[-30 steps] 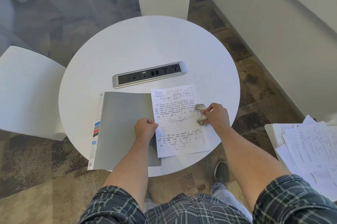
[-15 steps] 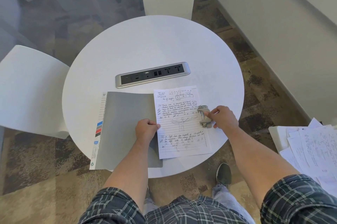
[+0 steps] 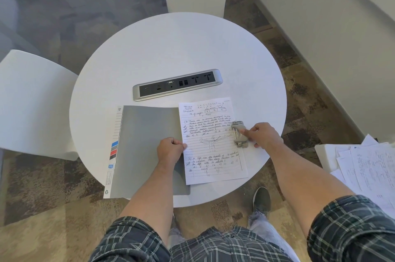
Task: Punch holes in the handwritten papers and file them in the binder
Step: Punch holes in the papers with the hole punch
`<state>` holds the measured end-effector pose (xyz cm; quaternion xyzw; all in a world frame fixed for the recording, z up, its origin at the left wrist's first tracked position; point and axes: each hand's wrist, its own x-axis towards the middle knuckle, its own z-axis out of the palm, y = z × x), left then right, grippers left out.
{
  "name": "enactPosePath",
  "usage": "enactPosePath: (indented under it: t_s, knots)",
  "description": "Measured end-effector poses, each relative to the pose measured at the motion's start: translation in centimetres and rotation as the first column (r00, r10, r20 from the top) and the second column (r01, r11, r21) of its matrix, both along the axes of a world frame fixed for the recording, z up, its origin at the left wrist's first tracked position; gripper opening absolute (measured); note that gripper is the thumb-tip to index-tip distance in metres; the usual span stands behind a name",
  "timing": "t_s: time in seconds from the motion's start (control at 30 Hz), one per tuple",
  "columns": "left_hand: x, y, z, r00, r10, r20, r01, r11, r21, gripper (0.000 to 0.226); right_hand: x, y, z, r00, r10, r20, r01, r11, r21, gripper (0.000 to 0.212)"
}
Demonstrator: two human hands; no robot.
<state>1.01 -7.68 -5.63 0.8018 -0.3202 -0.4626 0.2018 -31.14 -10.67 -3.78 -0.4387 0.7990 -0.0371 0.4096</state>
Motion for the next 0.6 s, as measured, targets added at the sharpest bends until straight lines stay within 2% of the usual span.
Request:
enactPosePath:
  t_s: [0.37,0.43,0.57,0.6]
  knots:
    - [0.3,-0.2,0.0,1.000,-0.007,-0.012,0.007,1.000,0.009,0.021,-0.8,-1.0,-1.3,0.998,0.017,0.055,-0.021,0.997,0.078,0.058]
    - [0.3,-0.3,0.0,1.000,-0.007,-0.013,0.007,1.000,0.011,0.022,-0.7,-1.2,-1.3,0.999,0.034,0.023,-0.036,0.994,0.107,0.061]
    - [0.2,-0.3,0.2,1.000,0.001,-0.011,0.000,1.000,0.021,0.021,0.1,-1.0,-0.9,0.971,0.129,-0.204,-0.099,0.984,0.149,0.075]
    - [0.2,-0.4,0.3,1.000,0.002,-0.007,-0.001,1.000,0.023,0.019,0.1,-1.1,-0.9,0.968,0.132,-0.215,-0.100,0.983,0.153,0.076]
